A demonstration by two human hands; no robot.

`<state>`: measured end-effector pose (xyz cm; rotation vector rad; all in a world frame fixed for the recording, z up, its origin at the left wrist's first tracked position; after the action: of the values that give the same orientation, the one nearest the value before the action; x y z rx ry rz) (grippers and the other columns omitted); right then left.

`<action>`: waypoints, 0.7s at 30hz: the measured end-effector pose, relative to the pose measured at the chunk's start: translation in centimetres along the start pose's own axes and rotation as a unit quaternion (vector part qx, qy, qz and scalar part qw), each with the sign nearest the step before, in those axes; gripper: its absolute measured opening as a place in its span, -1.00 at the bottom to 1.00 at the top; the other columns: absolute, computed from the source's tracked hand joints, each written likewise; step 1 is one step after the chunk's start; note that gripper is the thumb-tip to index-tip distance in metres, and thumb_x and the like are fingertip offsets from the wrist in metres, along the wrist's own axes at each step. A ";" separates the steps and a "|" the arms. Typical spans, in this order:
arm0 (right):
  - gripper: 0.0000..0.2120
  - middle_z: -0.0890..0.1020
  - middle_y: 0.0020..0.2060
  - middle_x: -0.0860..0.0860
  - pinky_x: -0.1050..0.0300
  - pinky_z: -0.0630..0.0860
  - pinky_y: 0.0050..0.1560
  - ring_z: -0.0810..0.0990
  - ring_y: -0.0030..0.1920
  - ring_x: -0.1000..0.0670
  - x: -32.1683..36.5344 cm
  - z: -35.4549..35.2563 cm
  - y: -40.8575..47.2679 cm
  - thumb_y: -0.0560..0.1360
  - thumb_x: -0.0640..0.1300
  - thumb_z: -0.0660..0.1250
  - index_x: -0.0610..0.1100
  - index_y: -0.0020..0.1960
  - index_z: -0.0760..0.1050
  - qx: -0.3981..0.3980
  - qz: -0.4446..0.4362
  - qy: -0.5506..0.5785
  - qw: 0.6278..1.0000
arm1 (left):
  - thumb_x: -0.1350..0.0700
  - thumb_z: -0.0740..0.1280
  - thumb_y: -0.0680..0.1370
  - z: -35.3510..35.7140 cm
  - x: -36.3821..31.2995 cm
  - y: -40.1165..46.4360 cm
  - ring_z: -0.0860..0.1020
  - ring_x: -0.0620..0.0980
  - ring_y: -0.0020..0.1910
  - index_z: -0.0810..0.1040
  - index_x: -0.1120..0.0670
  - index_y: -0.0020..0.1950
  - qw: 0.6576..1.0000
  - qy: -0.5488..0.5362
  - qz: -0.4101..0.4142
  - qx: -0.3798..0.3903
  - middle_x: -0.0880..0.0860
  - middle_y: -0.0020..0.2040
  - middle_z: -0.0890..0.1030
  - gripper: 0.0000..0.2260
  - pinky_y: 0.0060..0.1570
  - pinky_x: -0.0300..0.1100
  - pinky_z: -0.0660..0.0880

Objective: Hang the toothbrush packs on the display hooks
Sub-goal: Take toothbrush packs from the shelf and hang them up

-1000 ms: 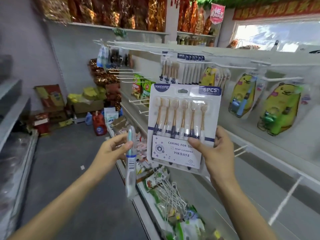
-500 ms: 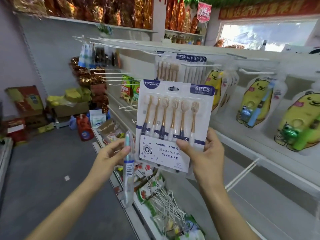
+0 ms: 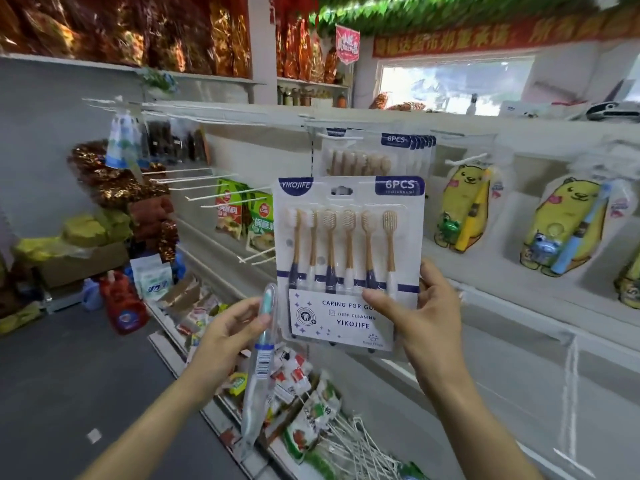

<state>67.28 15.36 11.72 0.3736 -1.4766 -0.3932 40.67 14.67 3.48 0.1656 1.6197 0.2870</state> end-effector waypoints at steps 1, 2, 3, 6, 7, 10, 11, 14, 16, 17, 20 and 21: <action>-0.59 0.73 0.00 -0.01 -0.19 0.64 0.10 0.72 0.01 -0.06 -0.2 0.8 0.4 0.36 -0.33 0.55 -0.05 0.13 0.56 -0.011 0.000 -0.004 1.000 | 0.24 0.28 0.57 -0.9 0.1 0.7 0.68 -0.06 -0.08 0.60 0.14 0.18 1.000 0.003 -0.004 0.009 0.00 0.00 0.72 -0.78 -0.19 -0.25 0.60; -0.58 0.73 0.01 -0.02 -0.20 0.63 0.10 0.71 0.03 -0.07 -0.2 1.7 0.7 0.36 -0.32 0.56 -0.05 0.14 0.57 -0.021 -0.002 -0.006 1.000 | 0.22 0.29 0.56 -1.8 0.0 1.3 0.67 -0.08 -0.11 0.61 0.14 0.17 1.000 0.008 0.000 0.020 -0.01 -0.03 0.72 -0.78 -0.21 -0.29 0.58; -0.57 0.72 0.03 -0.03 -0.21 0.62 0.12 0.71 0.05 -0.08 -0.2 2.5 1.1 0.36 -0.31 0.57 -0.05 0.16 0.57 -0.029 -0.006 -0.009 1.000 | 0.18 0.30 0.54 -2.9 0.2 2.1 0.65 -0.10 -0.14 0.61 0.13 0.17 0.999 0.013 0.004 0.031 -0.02 -0.06 0.71 -0.77 -0.24 -0.31 0.55; -0.56 0.72 0.04 -0.04 -0.22 0.59 0.16 0.70 0.08 -0.11 -0.1 4.8 2.2 0.35 -0.29 0.58 -0.05 0.17 0.56 -0.055 -0.014 -0.012 0.998 | 0.20 0.31 0.56 -5.5 1.1 4.0 0.61 -0.21 -0.25 0.62 0.12 0.17 0.998 0.008 -0.003 0.056 -0.06 -0.14 0.69 -0.79 -0.32 -0.40 0.47; -0.56 0.72 0.04 -0.05 -0.22 0.60 0.16 0.70 0.08 -0.10 -0.1 5.4 2.6 0.35 -0.30 0.57 -0.07 0.17 0.56 -0.063 -0.012 -0.010 0.998 | 0.21 0.30 0.57 -6.1 1.6 4.5 0.59 -0.23 -0.29 0.62 0.10 0.16 0.998 0.008 -0.005 0.064 -0.07 -0.16 0.68 -0.80 -0.34 -0.42 0.46; -0.57 0.71 0.05 -0.08 -0.24 0.60 0.14 0.69 0.09 -0.13 -0.1 7.1 3.9 0.36 -0.32 0.56 -0.11 0.16 0.55 -0.080 -0.005 0.000 0.997 | 0.12 0.42 0.54 -8.1 2.2 5.7 0.64 -0.09 -0.16 0.64 0.06 0.16 0.997 -0.009 -0.011 0.075 0.00 -0.08 0.70 -0.80 -0.23 -0.31 0.54; -0.58 0.71 0.05 -0.09 -0.25 0.60 0.15 0.69 0.09 -0.14 0.1 7.5 4.3 0.36 -0.33 0.56 -0.12 0.16 0.55 -0.086 -0.005 -0.001 0.996 | 0.06 0.46 0.50 -8.8 2.6 6.1 0.65 -0.04 -0.09 0.65 0.06 0.15 0.997 -0.014 -0.013 0.079 0.04 -0.04 0.70 -0.76 -0.16 -0.27 0.57; -0.58 0.72 0.05 -0.10 -0.19 0.62 0.13 0.70 0.07 -0.12 0.5 8.4 5.4 0.37 -0.39 0.53 -0.16 0.17 0.54 -0.111 -0.011 -0.004 0.994 | -0.13 0.46 0.35 -10.6 3.9 7.0 0.66 0.02 0.00 0.64 0.06 0.19 0.995 -0.023 -0.024 0.093 0.07 0.04 0.70 -0.53 -0.04 -0.18 0.61; -0.57 0.73 0.03 -0.08 -0.08 0.66 0.05 0.71 0.05 -0.10 0.8 8.6 5.9 0.37 -0.41 0.52 -0.19 0.18 0.53 -0.126 -0.015 -0.001 0.992 | -0.11 0.49 0.37 -11.6 4.8 7.4 0.66 0.04 0.02 0.62 0.08 0.20 0.994 -0.032 -0.040 0.092 0.07 0.05 0.70 -0.54 -0.03 -0.18 0.62; -0.57 0.73 0.02 -0.08 -0.01 0.67 -0.01 0.72 0.04 -0.08 0.9 8.7 6.1 0.38 -0.42 0.51 -0.20 0.19 0.53 -0.133 -0.017 0.001 0.991 | -0.07 0.51 0.41 -12.0 5.1 7.5 0.66 0.06 0.03 0.62 0.09 0.20 0.994 -0.041 -0.048 0.093 0.07 0.04 0.70 -0.57 -0.04 -0.18 0.62; -0.58 0.73 0.00 -0.05 0.14 0.65 -0.11 0.72 0.01 -0.05 0.8 8.8 6.3 0.38 -0.43 0.49 -0.19 0.19 0.53 -0.156 -0.021 0.000 0.987 | -0.15 0.49 0.33 -13.0 6.4 8.1 0.65 0.08 0.05 0.63 0.10 0.20 0.993 -0.039 -0.058 0.100 0.09 0.05 0.69 -0.48 -0.04 -0.18 0.61; -0.58 0.74 -0.01 -0.04 0.17 0.64 -0.13 0.73 -0.01 -0.03 0.7 8.8 6.4 0.39 -0.44 0.48 -0.20 0.19 0.53 -0.163 -0.021 0.000 0.986 | -0.18 0.47 0.30 -13.2 6.6 8.2 0.65 0.06 0.05 0.63 0.10 0.20 0.992 -0.038 -0.060 0.101 0.08 0.05 0.70 -0.44 -0.04 -0.18 0.61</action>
<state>58.69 20.64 15.94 0.1437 -1.3768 -0.6587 26.46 23.28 0.12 0.2302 1.5744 0.0246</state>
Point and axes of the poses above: each hand's wrist, its own y-axis towards the middle knuckle, its own z-axis out of the palm, x = y × z, the point moved 9 cm from there along y, towards the middle knuckle
